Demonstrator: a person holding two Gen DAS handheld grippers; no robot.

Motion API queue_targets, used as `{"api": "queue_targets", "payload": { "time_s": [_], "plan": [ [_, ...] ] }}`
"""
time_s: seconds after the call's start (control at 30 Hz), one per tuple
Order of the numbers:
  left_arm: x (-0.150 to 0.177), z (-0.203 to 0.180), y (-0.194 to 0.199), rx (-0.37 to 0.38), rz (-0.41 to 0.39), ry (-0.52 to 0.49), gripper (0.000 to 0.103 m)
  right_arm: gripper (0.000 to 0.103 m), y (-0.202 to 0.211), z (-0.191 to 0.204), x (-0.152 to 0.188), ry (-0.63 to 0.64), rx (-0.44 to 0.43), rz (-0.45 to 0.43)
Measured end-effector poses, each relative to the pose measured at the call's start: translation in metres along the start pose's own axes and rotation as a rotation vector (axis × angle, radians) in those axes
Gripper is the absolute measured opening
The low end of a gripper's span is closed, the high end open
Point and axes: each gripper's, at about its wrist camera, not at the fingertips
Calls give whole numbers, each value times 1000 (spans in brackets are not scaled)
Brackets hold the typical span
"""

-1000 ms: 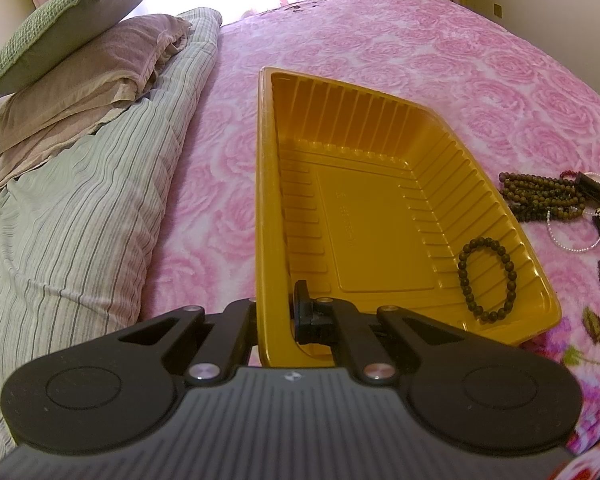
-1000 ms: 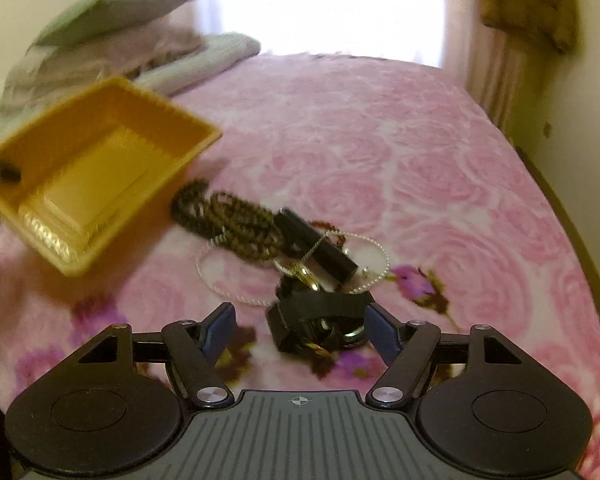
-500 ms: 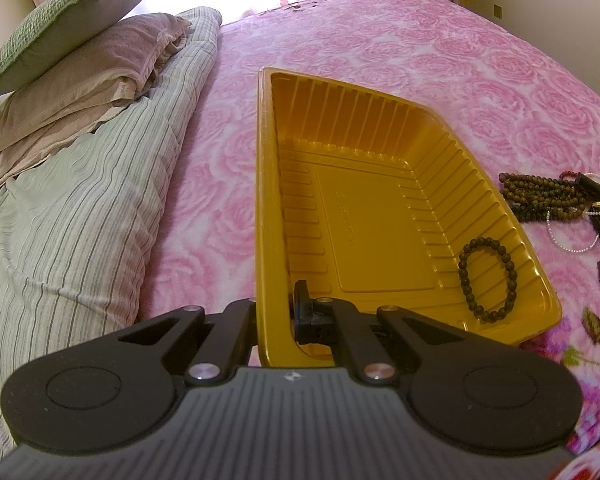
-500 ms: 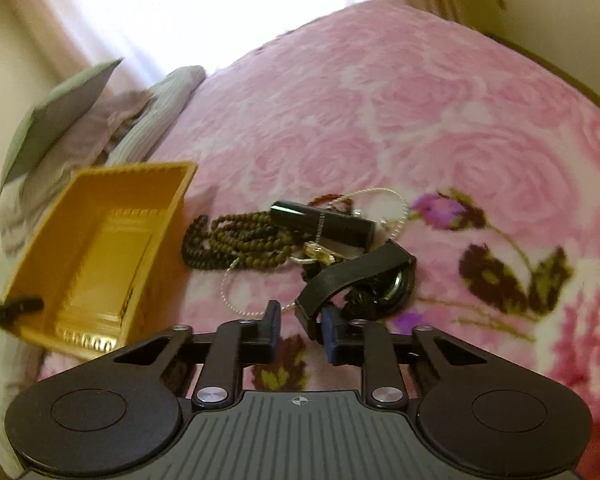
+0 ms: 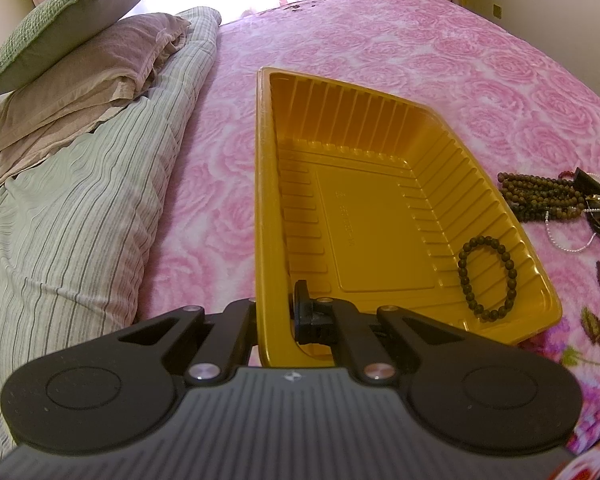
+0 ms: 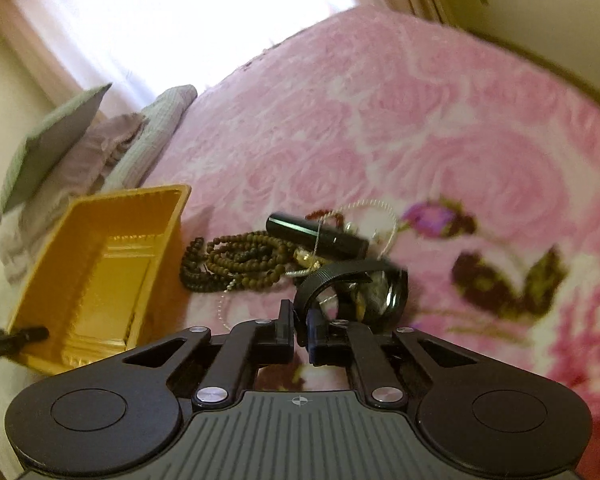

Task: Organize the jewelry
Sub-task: 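Close the right gripper on the black leather watch strap, then carry the watch into the yellow tray and open the right gripper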

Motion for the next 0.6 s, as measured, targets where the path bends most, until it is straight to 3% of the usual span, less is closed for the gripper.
{"api": "queue_targets", "payload": {
  "time_s": [0.33, 0.5, 0.6],
  "plan": [
    [1, 0, -1, 3, -2, 2, 3, 4, 41, 7, -9, 250, 150, 4],
    [1, 0, -1, 4, -2, 2, 3, 4, 36, 29, -16, 320, 89, -3],
    [1, 0, -2, 6, -1, 3, 3, 4, 24, 57, -21, 353, -10, 0]
  ]
}}
Point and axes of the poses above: each gripper's, at about its wrist camera, not at the fingertips, and y roughly against the way its jaws point, z to its left, x to its underside, and after that the axes turned 2 degrees about -y, right-handed
